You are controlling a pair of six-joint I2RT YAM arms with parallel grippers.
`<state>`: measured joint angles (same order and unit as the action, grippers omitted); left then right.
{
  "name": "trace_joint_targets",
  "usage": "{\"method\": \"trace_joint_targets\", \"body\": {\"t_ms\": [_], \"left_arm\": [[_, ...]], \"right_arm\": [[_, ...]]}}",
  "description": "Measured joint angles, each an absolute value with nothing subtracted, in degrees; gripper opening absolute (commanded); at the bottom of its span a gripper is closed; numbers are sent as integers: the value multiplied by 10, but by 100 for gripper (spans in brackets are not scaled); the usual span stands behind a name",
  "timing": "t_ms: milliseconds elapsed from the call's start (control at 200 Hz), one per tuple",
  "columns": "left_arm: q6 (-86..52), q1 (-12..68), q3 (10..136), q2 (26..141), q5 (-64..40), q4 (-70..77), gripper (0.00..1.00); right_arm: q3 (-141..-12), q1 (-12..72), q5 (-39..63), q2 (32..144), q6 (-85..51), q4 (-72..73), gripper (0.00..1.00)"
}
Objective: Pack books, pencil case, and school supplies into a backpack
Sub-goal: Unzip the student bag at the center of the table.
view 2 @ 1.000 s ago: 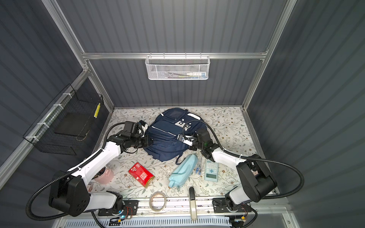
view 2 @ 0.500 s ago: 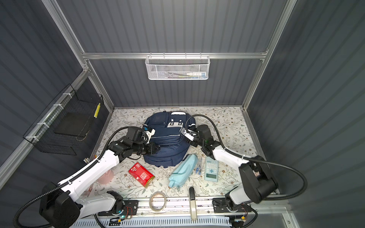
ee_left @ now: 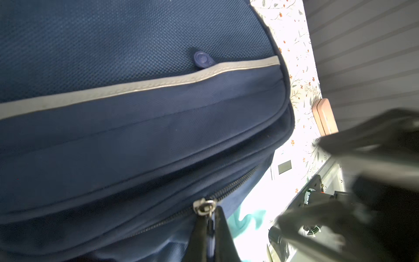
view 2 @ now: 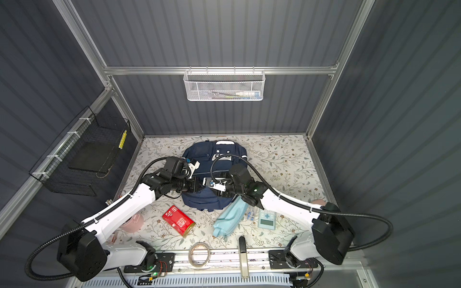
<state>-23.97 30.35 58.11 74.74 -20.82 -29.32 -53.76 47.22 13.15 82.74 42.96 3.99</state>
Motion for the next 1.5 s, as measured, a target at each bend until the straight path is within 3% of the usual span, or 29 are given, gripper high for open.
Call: {"method": "trace_joint_targets", "body": {"t_ms": [105, 195, 255, 470, 695, 996, 1171, 1371, 1496], "left_arm": [[-235, 303, 582, 747, -208, -301, 0], [-234, 303, 582, 747, -204, -309, 0], [-233, 303, 582, 747, -201, -314, 0], [-213, 297, 582, 747, -164, -333, 0], [-181, 204, 583, 748, -139, -357, 0], [-158, 202, 606, 767, -161, -343, 0], [-154, 217, 606, 744, -168, -344, 0], [-147, 284, 609, 747, -174, -350, 0], [-149, 300, 609, 747, -195, -349, 0]], "right_arm": [[-549, 474, 126, 856, 439, 33, 44], [-550, 474, 119, 868, 453, 34, 13], [-550, 474, 109, 870, 465, 39, 0], [-508, 464, 105, 854, 488, 83, 0], [-463, 408, 117, 788, 495, 89, 0], [-430, 357, 142, 778, 495, 129, 0], [-450, 341, 140, 830, 485, 150, 6], [-502, 333, 59, 901, 451, 163, 40], [-488, 325, 50, 884, 432, 182, 59]]}}
